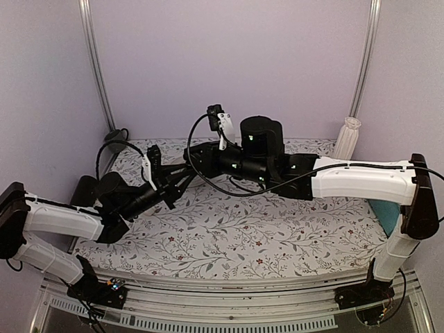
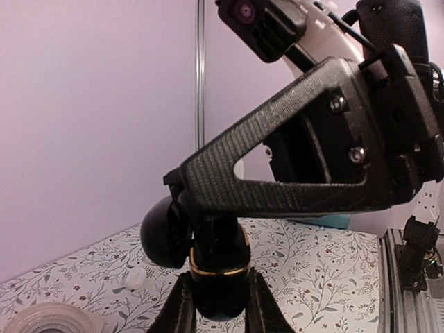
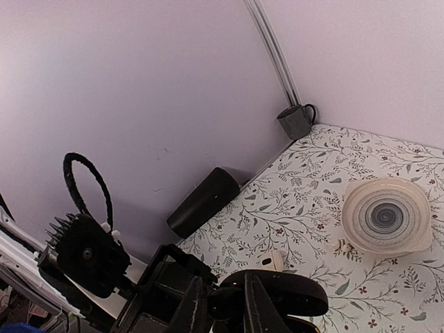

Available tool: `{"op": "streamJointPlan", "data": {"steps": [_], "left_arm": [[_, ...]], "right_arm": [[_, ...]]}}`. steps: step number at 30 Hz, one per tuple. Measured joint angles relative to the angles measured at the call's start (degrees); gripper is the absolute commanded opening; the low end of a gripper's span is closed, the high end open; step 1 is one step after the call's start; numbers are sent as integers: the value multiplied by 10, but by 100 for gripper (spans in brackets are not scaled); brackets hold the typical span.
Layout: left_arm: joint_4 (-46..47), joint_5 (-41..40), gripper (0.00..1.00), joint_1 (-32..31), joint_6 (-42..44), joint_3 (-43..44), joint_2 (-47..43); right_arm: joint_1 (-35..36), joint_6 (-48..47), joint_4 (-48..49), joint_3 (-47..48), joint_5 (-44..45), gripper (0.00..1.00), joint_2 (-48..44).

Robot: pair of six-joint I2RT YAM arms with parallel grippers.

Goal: Insert the wireless bluetooth earbuds into the charging case
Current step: Insert the left earbud into the left side groove of the charging case.

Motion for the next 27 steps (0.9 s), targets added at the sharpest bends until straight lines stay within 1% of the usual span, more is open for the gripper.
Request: {"op": "streamJointPlan", "data": {"steps": [15, 24, 26, 27], "left_arm": [[-27, -14, 0, 0, 12, 0, -13], [-29, -17, 0, 0, 14, 0, -17], [-29, -17, 0, 0, 14, 0, -16], [-30, -17, 0, 0, 14, 0, -16]], "right_arm": [[3, -5, -15, 10, 13, 17, 7], [7, -15, -17, 14, 24, 18, 7], [7, -15, -17, 14, 25, 23, 7], [7, -16, -18, 14, 26, 23, 7]]}}
